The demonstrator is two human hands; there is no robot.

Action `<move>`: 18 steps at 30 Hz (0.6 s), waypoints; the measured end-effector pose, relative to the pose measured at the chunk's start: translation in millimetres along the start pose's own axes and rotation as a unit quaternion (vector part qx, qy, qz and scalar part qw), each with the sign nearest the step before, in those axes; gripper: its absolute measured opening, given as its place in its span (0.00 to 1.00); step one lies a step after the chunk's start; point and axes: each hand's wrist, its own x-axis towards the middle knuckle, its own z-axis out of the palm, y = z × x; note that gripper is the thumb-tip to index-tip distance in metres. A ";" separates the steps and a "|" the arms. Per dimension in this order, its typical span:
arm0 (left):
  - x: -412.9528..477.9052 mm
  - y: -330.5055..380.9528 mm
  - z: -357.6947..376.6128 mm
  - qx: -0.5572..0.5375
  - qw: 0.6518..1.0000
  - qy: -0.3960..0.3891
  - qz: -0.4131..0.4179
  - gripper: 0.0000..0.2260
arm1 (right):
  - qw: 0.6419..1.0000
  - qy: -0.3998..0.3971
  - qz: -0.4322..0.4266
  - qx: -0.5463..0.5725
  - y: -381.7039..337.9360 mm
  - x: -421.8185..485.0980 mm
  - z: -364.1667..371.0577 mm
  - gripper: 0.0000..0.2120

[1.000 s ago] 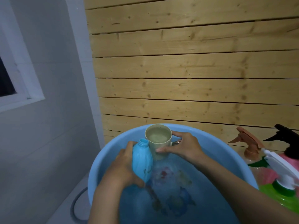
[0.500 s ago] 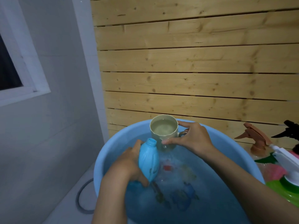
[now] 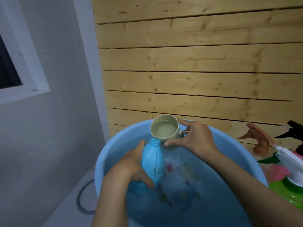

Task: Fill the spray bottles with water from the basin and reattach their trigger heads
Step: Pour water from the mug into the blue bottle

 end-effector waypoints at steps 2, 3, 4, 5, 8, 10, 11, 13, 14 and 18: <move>0.1 -0.2 -0.2 -0.003 1.000 -0.005 -0.003 0.42 | 1.000 0.002 -0.004 -0.008 -1.2 -1.1 -0.8 0.43; 0.1 -0.3 -0.1 -0.004 1.000 -0.007 -0.004 0.42 | 1.000 0.003 -0.006 -0.010 -1.4 -1.4 -0.8 0.43; -0.1 -0.2 -0.3 -0.004 1.000 -0.009 -0.003 0.42 | 1.000 0.007 -0.008 -0.010 -1.6 -1.4 -0.6 0.43; 0.0 0.1 0.0 -0.006 1.000 -0.010 -0.003 0.41 | 1.000 0.011 -0.010 -0.011 -1.1 -1.5 -0.6 0.43; 0.1 0.0 -0.1 -0.003 1.000 -0.008 -0.002 0.42 | 0.999 0.021 -0.020 -0.014 -1.3 -1.9 -0.1 0.43; 0.2 -0.3 0.0 0.001 1.000 -0.008 -0.004 0.44 | 0.999 0.026 -0.032 -0.016 -1.6 -2.3 -0.3 0.42; 0.3 -0.9 0.3 0.001 1.000 -0.007 -0.004 0.45 | 0.999 0.030 -0.037 -0.016 -1.7 -2.5 -0.3 0.42; 0.3 -1.1 0.6 0.000 1.000 -0.006 -0.002 0.44 | 0.998 0.040 -0.047 -0.013 -1.7 -2.6 -0.5 0.42; 0.0 -0.8 0.7 -0.001 1.000 -0.006 -0.001 0.44 | 0.998 0.045 -0.051 -0.014 -1.7 -2.8 -0.6 0.42; 0.7 -0.6 0.8 -0.005 1.000 -0.008 -0.003 0.43 | 0.996 0.057 -0.060 -0.014 -0.8 -2.6 -0.9 0.41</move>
